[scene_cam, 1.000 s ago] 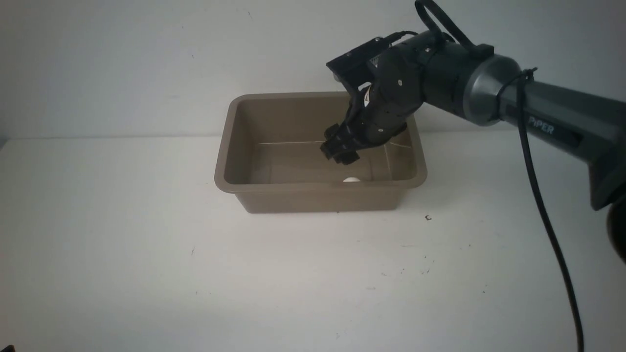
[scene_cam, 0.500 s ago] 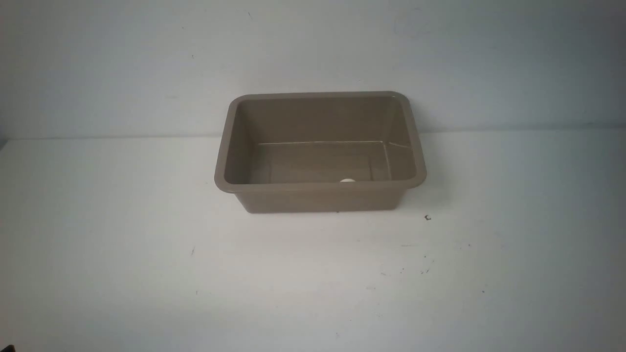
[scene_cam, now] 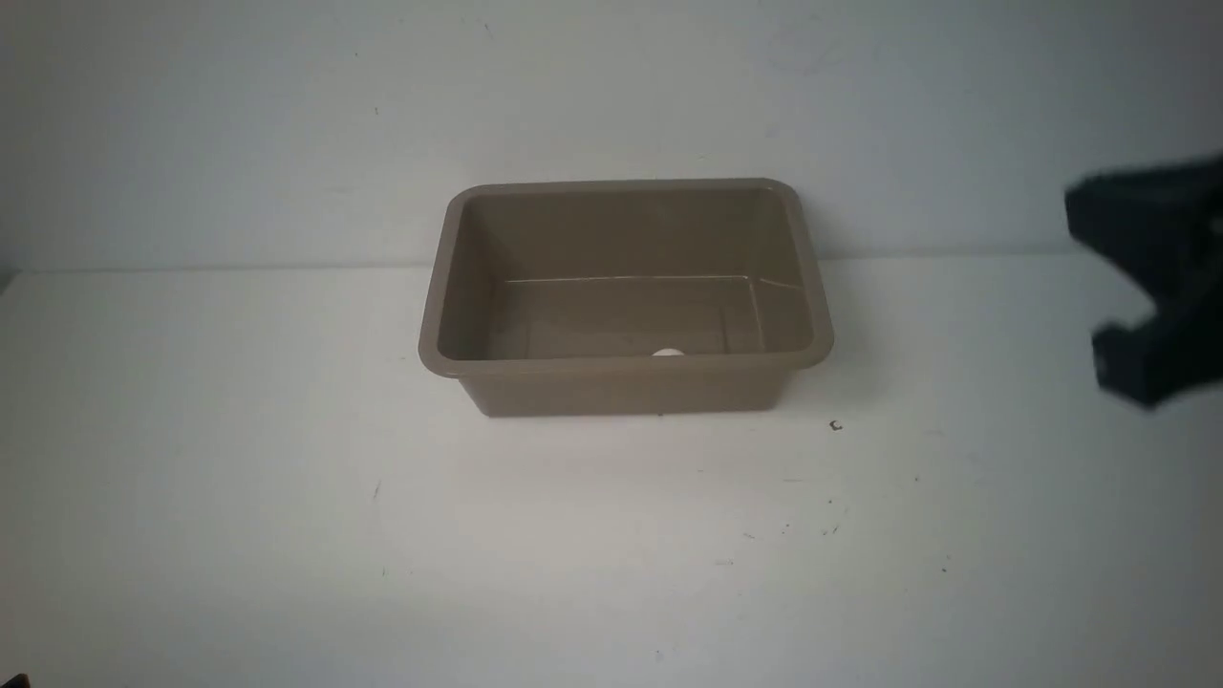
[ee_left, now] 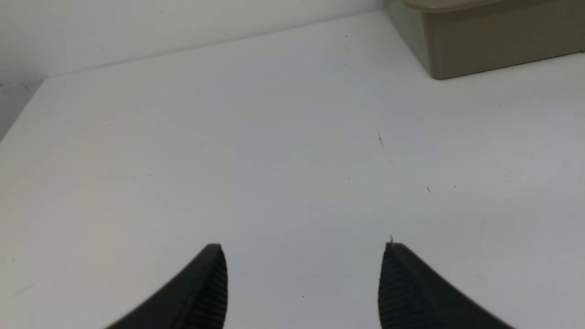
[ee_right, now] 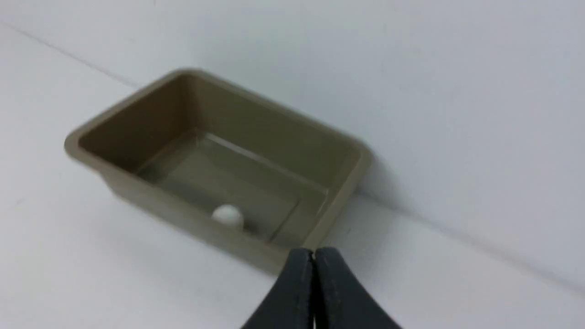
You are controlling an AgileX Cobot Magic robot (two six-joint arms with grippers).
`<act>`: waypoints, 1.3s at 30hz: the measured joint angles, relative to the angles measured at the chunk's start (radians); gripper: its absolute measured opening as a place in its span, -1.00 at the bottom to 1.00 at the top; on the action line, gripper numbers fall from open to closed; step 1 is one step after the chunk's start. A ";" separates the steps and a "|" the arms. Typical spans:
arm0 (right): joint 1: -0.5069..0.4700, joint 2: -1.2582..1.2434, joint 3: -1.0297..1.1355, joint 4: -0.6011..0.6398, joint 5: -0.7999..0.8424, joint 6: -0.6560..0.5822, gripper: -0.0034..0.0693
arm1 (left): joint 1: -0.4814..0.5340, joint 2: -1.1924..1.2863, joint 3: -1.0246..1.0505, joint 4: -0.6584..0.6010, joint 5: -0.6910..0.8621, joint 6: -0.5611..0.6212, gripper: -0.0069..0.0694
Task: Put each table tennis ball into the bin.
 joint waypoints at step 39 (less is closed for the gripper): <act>-0.299 -0.355 0.577 -0.101 -0.401 0.208 -0.94 | 0.000 0.000 0.000 0.000 0.000 0.000 0.24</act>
